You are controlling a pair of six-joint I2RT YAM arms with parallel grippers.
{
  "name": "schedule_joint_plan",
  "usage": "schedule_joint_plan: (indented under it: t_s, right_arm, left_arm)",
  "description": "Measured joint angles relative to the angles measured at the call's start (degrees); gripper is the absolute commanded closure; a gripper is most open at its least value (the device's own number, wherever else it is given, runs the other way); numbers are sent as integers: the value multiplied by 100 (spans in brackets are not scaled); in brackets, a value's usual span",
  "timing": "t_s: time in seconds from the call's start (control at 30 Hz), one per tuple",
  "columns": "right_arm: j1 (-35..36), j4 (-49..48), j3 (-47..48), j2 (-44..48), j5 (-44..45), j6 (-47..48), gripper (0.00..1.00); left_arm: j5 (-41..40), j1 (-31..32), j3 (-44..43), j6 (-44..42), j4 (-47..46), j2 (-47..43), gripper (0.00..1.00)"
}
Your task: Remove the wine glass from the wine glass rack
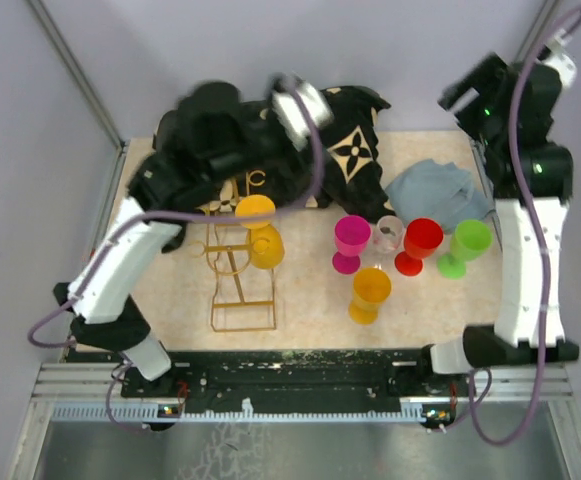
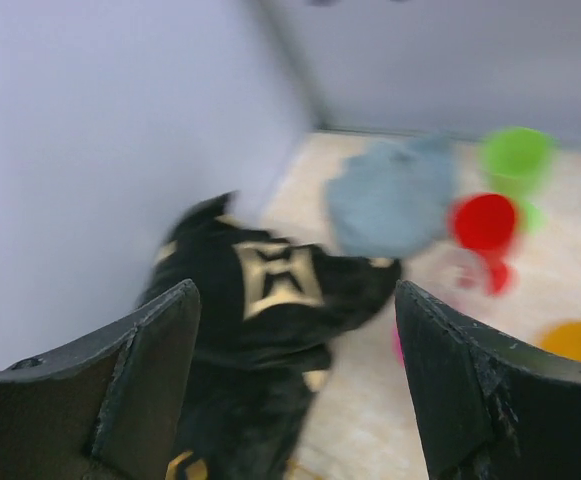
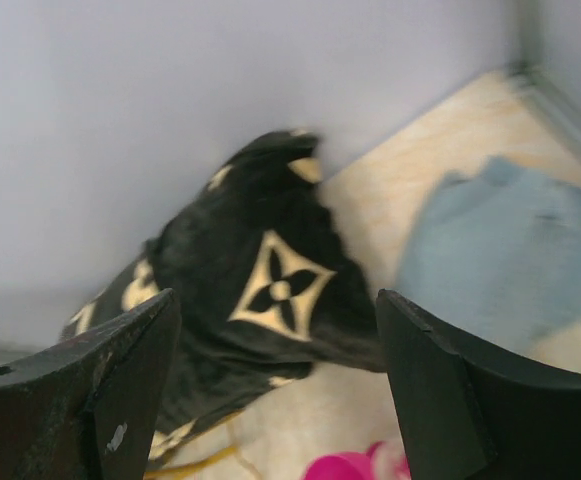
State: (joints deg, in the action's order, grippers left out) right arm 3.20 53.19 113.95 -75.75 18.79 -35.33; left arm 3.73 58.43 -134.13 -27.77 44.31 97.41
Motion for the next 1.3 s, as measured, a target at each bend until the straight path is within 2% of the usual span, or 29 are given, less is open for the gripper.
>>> schedule_joint_plan:
  t_s: [0.07, 0.17, 0.33, 0.4, 0.5, 0.63, 0.77, 0.9, 1.03, 1.2, 1.3]
  right_arm:
    - [26, -212, 527, -680, -876, -101, 23]
    - [177, -479, 686, -1449, -2031, -310, 23]
    - [737, -780, 592, -2074, -3849, -730, 22]
    - [975, -1010, 356, -2028, -4422, -896, 21]
    - [1198, -1731, -566, -1617, -5165, -1298, 22]
    - [1211, -2826, -2229, -721, -5945, -2205, 24]
    - [1405, -3373, -2935, -205, -6288, -2697, 26]
    - [1864, -3744, -3252, 44, -6398, -2896, 31]
    - [2304, -4105, -3650, 90, -6380, -3058, 32]
    - [2608, -4266, -4175, 87, -6284, -3191, 39]
    - [2710, -4404, -4374, 87, -6234, -3272, 43]
  left_arm:
    - [-127, -852, 79, 291, -321, -251, 14]
    - [-374, -2094, 560, 796, -669, -734, 13]
    - [-444, -3355, 1698, 1731, -839, -1700, 14]
    - [-326, -3934, 2006, 2192, -811, -1974, 14]
    - [164, -5047, 2527, 3008, -765, -2282, 17]
    - [1360, -6485, 3445, 4194, -640, -2455, 21]
    - [2546, -7381, 4288, 5143, -612, -2367, 22]
    - [3307, -7737, 4933, 5775, -748, -2347, 21]
    - [4035, -7781, 5355, 6422, -1268, -2369, 23]
    - [5093, -7836, 6382, 7506, -2730, -2638, 23]
    - [5403, -7847, 6638, 7903, -3147, -2686, 23]
